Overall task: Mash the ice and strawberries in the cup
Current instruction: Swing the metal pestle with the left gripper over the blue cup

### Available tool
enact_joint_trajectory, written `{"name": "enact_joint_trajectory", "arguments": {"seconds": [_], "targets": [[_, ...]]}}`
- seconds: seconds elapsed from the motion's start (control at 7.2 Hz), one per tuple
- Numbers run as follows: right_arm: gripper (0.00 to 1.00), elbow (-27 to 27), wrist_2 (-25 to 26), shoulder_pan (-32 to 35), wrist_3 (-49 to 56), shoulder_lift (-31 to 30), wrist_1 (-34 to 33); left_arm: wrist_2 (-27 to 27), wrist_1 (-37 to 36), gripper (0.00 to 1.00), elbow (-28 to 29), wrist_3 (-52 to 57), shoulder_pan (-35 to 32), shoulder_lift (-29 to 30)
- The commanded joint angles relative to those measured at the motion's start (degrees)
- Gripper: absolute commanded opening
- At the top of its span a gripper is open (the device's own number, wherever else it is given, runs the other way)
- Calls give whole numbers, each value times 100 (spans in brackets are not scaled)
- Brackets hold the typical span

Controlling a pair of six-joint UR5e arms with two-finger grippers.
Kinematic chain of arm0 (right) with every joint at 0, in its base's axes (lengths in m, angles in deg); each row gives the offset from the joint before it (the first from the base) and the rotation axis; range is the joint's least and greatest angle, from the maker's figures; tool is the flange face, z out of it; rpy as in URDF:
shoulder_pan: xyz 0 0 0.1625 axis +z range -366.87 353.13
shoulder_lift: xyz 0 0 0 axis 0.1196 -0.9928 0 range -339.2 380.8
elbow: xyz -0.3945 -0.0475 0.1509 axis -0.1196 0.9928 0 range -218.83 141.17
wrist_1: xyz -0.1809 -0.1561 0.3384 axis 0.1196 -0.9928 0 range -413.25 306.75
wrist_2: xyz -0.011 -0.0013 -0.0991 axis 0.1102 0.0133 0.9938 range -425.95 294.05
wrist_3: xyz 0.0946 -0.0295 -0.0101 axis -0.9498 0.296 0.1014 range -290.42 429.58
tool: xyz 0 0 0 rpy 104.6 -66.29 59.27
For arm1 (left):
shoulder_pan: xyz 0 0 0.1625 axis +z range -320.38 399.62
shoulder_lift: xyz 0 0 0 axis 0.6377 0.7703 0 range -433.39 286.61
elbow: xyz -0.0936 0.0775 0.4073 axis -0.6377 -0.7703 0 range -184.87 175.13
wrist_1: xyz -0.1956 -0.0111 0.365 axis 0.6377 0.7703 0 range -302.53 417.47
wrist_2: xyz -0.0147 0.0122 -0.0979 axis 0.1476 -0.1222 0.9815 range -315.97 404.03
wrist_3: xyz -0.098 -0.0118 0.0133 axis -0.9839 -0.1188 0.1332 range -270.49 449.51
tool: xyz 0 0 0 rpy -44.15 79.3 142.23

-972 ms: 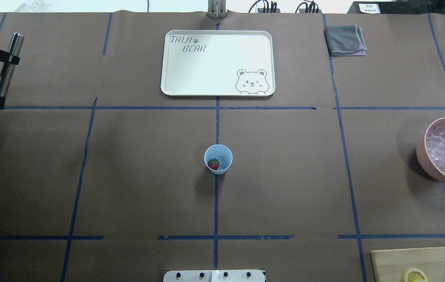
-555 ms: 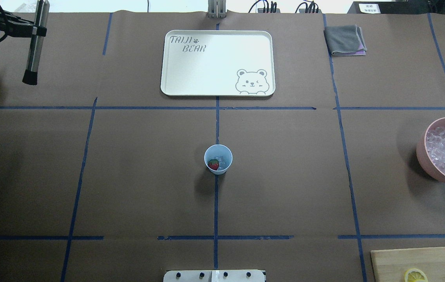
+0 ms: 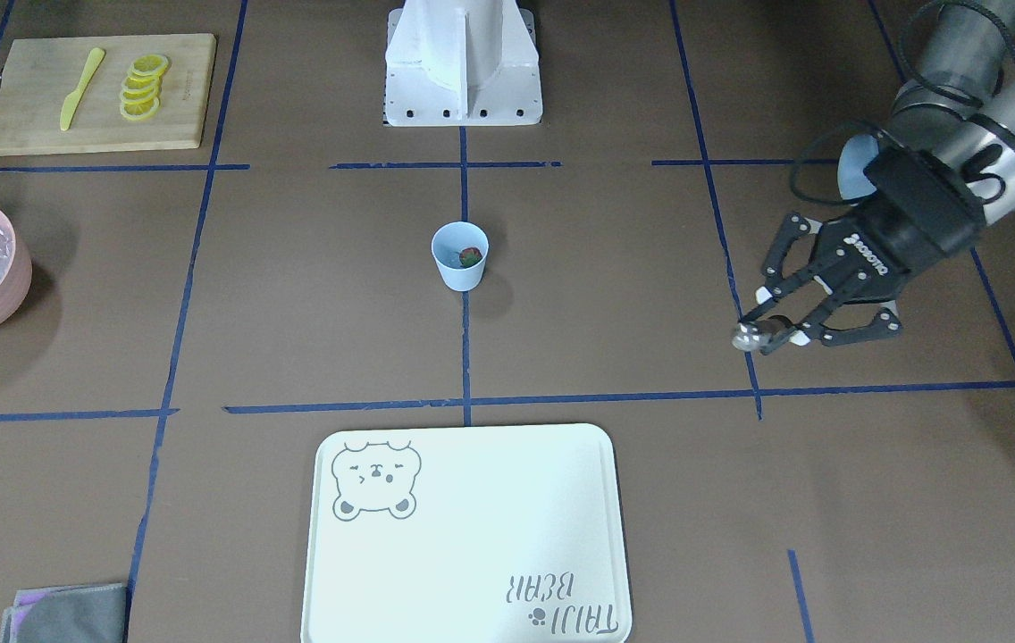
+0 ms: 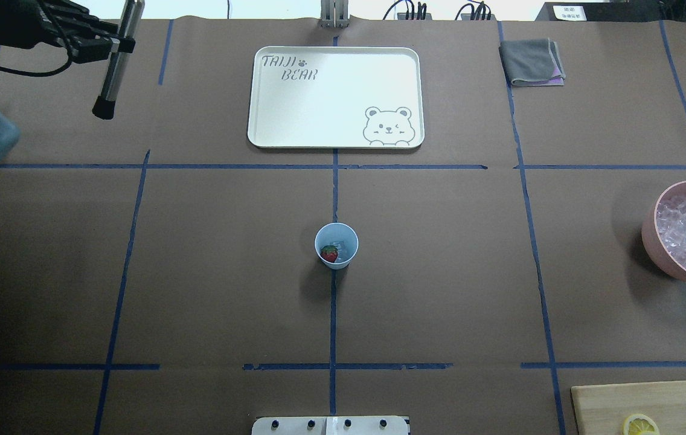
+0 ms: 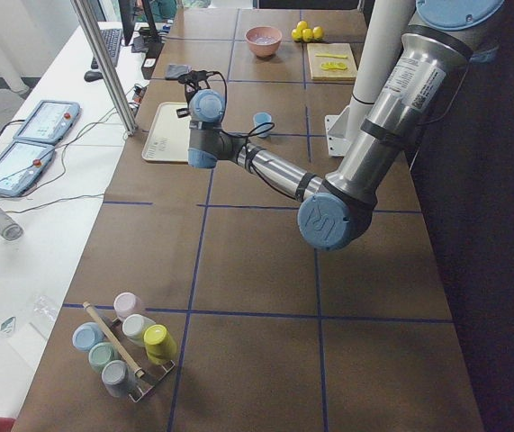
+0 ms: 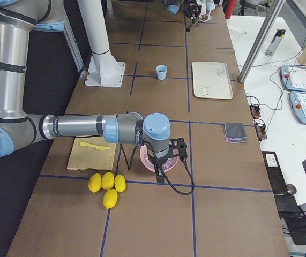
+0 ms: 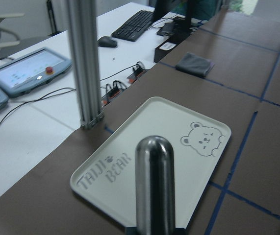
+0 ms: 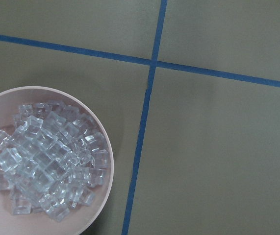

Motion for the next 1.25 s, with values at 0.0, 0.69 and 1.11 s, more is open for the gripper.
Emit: {"name": "enact_joint_trajectory", "arguments": {"seconds": [0.0, 0.69, 1.11], "targets": [[100, 0, -3, 0, 6, -15, 0, -391, 1257, 0, 18, -377, 542, 27], [100, -8, 6, 0, 15, 3, 0, -3205, 3038, 0, 18, -486, 2724, 35], [100, -8, 15, 0, 24, 12, 0, -4224, 3117, 0, 219, -189, 3435, 140]]}}
